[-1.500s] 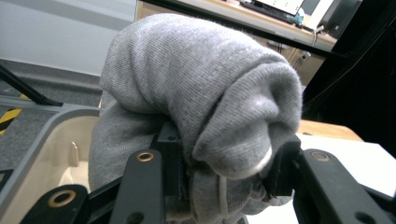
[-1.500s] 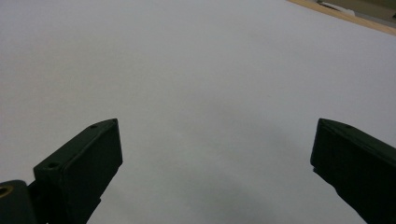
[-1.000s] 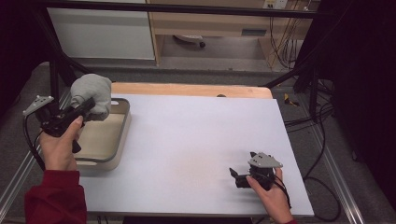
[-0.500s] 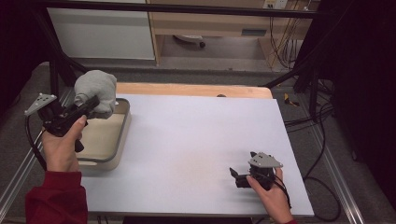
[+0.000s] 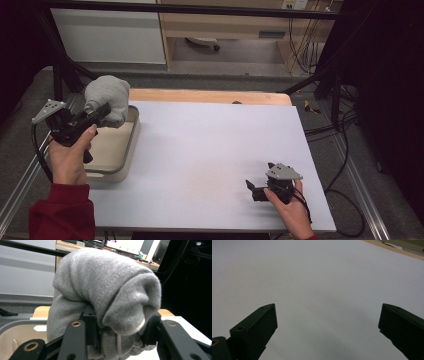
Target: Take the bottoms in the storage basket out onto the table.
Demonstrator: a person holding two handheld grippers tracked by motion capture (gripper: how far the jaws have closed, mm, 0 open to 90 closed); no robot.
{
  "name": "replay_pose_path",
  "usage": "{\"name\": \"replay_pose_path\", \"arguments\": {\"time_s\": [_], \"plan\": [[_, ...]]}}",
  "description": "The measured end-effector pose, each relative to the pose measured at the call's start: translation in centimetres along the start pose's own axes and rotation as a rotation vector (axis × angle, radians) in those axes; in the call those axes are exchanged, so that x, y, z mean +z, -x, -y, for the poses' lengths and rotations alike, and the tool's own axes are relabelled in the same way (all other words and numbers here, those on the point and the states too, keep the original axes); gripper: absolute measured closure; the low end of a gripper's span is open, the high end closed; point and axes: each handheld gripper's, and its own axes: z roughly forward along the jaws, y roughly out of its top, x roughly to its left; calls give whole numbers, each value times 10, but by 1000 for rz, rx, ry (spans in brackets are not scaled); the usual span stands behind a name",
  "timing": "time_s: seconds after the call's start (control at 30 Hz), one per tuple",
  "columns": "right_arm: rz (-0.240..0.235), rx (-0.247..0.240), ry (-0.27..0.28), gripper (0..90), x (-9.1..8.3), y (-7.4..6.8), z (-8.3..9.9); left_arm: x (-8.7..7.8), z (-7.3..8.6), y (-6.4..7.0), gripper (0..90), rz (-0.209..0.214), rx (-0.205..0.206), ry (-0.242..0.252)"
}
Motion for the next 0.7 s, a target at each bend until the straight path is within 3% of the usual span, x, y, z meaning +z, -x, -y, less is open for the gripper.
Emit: {"name": "replay_pose_path", "arguments": {"time_s": [0.33, 0.7], "plan": [[0, 0, 0, 24, 0, 0, 0, 5, 2, 7, 571, 13, 17, -16], [0, 0, 0, 24, 0, 0, 0, 10, 4, 17, 571, 60, 4, -25]]}}
